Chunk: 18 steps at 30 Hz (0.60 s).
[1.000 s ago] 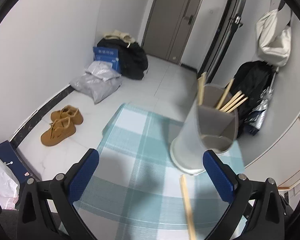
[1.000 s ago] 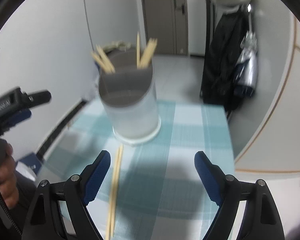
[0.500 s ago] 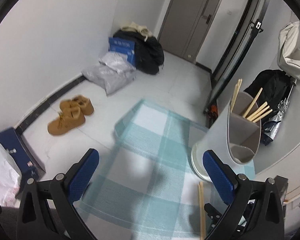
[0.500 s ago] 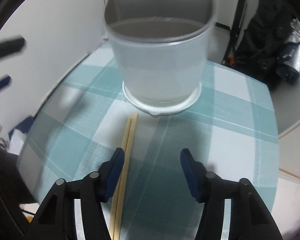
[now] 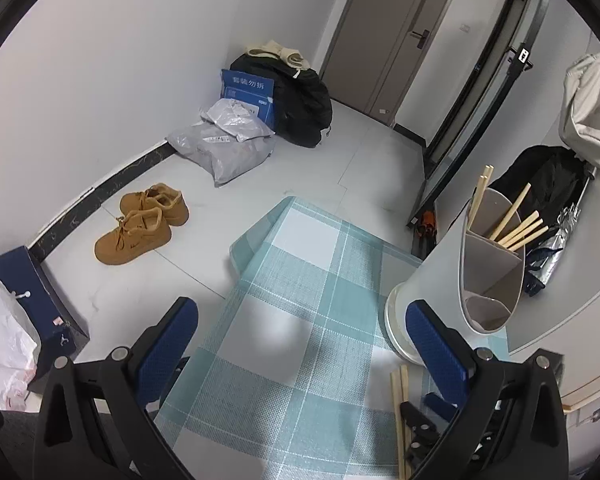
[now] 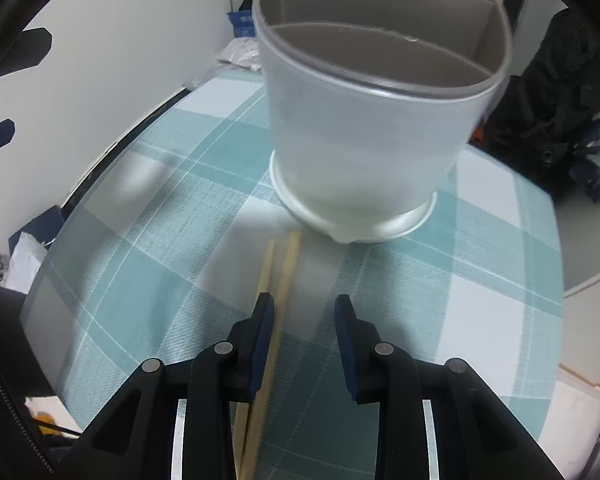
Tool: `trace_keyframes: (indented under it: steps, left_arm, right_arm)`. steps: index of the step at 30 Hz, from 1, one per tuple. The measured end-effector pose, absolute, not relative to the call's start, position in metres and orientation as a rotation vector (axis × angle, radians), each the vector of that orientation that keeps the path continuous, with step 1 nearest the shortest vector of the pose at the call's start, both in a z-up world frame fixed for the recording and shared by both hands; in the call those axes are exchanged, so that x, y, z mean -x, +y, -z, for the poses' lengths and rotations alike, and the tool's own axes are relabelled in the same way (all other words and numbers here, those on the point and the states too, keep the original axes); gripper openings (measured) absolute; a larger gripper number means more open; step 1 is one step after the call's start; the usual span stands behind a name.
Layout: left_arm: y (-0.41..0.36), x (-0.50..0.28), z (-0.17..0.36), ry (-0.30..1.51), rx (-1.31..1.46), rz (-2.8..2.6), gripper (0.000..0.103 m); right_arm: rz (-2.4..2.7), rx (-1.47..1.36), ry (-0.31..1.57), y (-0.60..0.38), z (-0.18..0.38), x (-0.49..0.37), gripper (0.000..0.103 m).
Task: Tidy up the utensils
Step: 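Close the right tool on one chopstick from the cloth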
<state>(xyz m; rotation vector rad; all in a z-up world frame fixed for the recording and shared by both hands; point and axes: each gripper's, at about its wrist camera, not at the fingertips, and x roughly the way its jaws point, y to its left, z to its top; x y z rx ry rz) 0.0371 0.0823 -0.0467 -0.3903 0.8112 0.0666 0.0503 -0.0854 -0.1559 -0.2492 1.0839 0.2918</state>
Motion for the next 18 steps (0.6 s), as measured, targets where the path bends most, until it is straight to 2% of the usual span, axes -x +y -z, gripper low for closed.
trace_keyframes:
  steps: [4,6,7,14,18]
  left_arm:
    - [0.084,-0.038,0.048,0.815,0.403,-0.071,0.102]
    - [0.084,-0.039,0.048,0.818,0.409,-0.071,0.102]
    - [0.084,-0.040,0.049,0.822,0.411,-0.070,0.102]
    - [0.088,-0.041,0.051,0.834,0.446,-0.070,0.102]
    - [0.090,-0.042,0.053,0.838,0.465,-0.069,0.102]
  right_arm:
    - [-0.297,0.236,1.081,-0.085,0.156,-0.050,0.026]
    - [-0.301,0.246,1.078,-0.083,0.155,-0.043,0.009]
    - [-0.309,0.251,1.081,-0.083,0.155,-0.042,0.007]
    - [-0.346,0.260,1.144,-0.103,0.151,-0.018,0.005]
    - [-0.368,0.278,1.149,-0.109,0.151,-0.008,0.009]
